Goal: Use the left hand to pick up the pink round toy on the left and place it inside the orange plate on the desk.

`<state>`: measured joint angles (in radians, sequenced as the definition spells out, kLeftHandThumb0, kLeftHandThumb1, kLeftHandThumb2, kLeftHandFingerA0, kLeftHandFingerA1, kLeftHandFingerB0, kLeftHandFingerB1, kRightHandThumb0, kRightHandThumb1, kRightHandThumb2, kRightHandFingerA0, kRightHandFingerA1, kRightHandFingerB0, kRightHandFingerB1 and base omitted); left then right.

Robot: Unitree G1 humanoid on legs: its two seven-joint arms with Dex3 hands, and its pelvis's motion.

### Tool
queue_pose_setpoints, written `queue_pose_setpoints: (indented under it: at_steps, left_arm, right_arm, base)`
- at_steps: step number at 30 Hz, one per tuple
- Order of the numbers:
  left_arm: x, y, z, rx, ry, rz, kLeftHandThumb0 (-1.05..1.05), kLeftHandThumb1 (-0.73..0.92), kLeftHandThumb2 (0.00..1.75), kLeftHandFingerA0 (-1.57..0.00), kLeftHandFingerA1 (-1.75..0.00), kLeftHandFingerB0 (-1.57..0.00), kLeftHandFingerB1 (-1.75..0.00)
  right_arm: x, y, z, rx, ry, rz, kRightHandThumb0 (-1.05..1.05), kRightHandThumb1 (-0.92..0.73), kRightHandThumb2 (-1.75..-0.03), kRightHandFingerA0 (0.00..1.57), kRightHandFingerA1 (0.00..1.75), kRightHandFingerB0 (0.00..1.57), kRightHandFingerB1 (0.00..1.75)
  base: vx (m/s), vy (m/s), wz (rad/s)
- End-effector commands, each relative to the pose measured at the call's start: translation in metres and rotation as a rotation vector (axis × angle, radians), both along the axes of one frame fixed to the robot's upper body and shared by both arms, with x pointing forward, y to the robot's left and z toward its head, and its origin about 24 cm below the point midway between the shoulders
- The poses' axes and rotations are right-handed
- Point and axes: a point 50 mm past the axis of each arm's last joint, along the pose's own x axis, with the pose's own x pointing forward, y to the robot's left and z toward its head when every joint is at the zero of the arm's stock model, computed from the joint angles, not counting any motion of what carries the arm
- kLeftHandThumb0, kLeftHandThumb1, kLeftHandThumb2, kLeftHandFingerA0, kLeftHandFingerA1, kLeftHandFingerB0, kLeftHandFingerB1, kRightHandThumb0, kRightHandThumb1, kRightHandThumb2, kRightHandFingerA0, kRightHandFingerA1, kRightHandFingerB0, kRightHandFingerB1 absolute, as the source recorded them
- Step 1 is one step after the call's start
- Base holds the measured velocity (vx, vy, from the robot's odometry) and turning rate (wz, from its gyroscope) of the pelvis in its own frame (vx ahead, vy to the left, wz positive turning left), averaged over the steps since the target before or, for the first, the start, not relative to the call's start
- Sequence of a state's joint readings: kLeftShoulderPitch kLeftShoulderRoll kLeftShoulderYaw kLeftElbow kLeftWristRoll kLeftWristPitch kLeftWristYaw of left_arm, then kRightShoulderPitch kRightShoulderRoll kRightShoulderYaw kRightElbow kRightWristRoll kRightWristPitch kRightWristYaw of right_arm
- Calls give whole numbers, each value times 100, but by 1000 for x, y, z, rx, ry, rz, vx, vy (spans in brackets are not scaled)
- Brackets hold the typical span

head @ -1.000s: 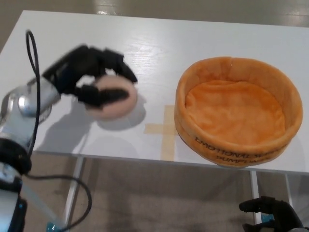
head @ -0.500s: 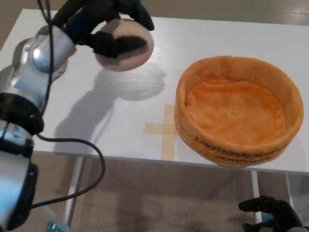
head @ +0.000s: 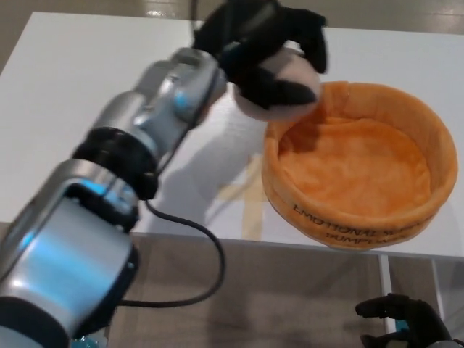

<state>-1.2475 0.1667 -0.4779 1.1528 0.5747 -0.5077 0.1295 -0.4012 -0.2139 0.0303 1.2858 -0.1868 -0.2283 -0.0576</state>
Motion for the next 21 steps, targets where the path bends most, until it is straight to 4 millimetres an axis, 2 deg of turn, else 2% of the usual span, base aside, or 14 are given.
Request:
queue_pose_setpoints:
  at_steps: [1, 2, 3, 8, 9, 11, 12, 13, 15, 16, 17, 21]
  left_arm:
    - [-5, -23, -2, 18, -51, -9, -38, 65, 63, -79, -157, -74, -123]
    - [-7, -29, -4, 21, -53, -22, -38, 65, 63, -79, -157, -74, -123]
    - [-8, -32, -5, 29, -49, -29, -25, 71, 63, -74, -158, -76, -104]
    - [-14, -44, -13, 46, -57, -58, -22, 68, 62, -74, -156, -70, -120]
    - [-15, -45, -15, 46, -51, -61, -22, 68, 63, -79, -148, -84, -73]
    - [-15, -46, -17, 47, -44, -63, -22, 68, 63, -79, -148, -84, -73]
    - [-14, -45, -19, 63, -5, -69, -37, 50, 74, -65, -61, -47, -48]
    - [-12, -45, -22, 122, 41, -58, -67, 46, 78, -4, -29, -10, -30]
    - [-10, -44, -25, 203, 101, -37, -67, 46, 78, -4, -29, -10, -30]
    - [-9, -44, -28, 224, 114, -26, -74, 46, 81, 0, -4, -3, -13]
    - [-8, -43, -31, 246, 128, -12, -86, 51, 87, 0, 0, 0, -3]
    - [-8, -41, -35, 273, 148, 5, -90, 53, 91, 0, 0, 0, -2]
  right_arm:
    - [-3, 3, -3, 1, 16, 13, -12, -57, -57, 59, 83, 59, 74]
    - [-2, 3, -2, 0, 15, 18, -12, -57, -57, 59, 83, 59, 74]
    - [-2, 3, -2, 2, 16, 16, -11, -57, -56, 59, 83, 59, 74]
    - [-3, 5, -3, 13, 21, 9, -11, -57, -57, 59, 84, 58, 75]
    - [-2, 5, -3, 15, 21, 11, -11, -57, -56, 60, 85, 58, 74]
    - [-2, 5, -3, 17, 21, 11, -11, -57, -56, 60, 85, 58, 74]
    - [-1, 5, -2, 14, 18, 13, -10, -57, -56, 60, 84, 58, 74]
    - [-1, 5, -2, 10, 17, 18, -12, -57, -56, 60, 84, 59, 74]
    - [-1, 6, -2, 6, 16, 25, -12, -57, -56, 60, 84, 59, 74]
    - [-1, 6, -2, 8, 19, 21, -11, -58, -57, 59, 83, 58, 74]
    - [-1, 5, -2, 8, 23, 20, -13, -57, -57, 61, 84, 58, 74]
    - [-1, 5, -2, 1, 33, 31, -15, -57, -55, 59, 83, 59, 73]
  base:
    - [0, 0, 0]
    - [0, 0, 0]
    - [0, 0, 0]
    - [0, 0, 0]
    - [0, 0, 0]
    - [0, 0, 0]
    - [0, 0, 0]
    - [0, 0, 0]
    - [0, 0, 0]
    - [0, 0, 0]
    - [0, 0, 0]
    - [0, 0, 0]
